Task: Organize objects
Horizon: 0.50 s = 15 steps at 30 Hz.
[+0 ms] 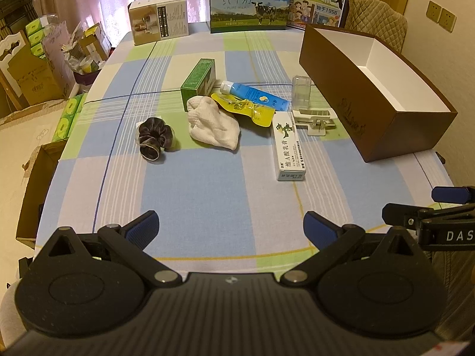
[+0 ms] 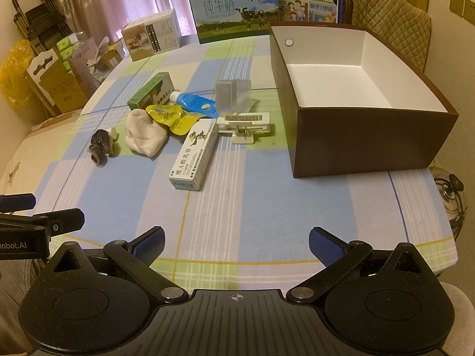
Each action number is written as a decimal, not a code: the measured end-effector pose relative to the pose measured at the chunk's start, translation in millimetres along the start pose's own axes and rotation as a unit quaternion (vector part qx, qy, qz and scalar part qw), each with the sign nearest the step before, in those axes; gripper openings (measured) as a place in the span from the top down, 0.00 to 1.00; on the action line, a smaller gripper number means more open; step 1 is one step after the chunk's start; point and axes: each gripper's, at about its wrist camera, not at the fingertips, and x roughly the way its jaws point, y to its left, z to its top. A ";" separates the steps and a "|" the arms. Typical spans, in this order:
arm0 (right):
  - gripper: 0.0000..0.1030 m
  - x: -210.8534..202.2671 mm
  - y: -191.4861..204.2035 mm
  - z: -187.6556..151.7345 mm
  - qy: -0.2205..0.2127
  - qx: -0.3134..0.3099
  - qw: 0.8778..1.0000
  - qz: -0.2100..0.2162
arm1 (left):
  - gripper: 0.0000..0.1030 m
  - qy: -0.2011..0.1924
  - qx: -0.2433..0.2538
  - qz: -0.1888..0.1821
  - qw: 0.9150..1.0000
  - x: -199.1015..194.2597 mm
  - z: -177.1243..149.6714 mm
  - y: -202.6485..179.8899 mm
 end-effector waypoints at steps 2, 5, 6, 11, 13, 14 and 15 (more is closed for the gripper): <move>0.02 0.0 -0.9 -0.9 0.000 0.000 1.000 0.000 | 0.01 0.000 0.000 0.000 1.000 1.2 -1.3 0.7; 0.02 -0.3 -1.5 -0.9 0.000 0.000 1.000 0.000 | 0.01 0.001 0.000 0.000 1.000 2.2 -2.0 1.0; 0.02 -0.4 -1.6 -0.8 0.000 0.000 1.000 0.000 | 0.01 0.002 0.000 0.001 1.000 5.9 -5.1 1.8; 0.02 6.3 1.8 -0.8 0.003 -0.001 1.000 -0.001 | 0.01 0.006 -0.002 0.000 1.000 12.5 -8.9 4.2; 0.02 7.0 2.6 0.0 0.005 -0.001 1.000 0.000 | 0.01 0.008 -0.002 0.000 1.000 11.3 -5.7 3.9; 0.02 7.6 2.8 0.5 0.005 -0.002 1.000 0.000 | 0.01 0.010 -0.003 0.000 1.000 10.2 -3.9 3.3; 0.02 7.7 2.7 1.1 0.007 -0.002 1.000 -0.001 | 0.01 0.010 -0.003 0.001 1.000 10.3 -3.6 3.2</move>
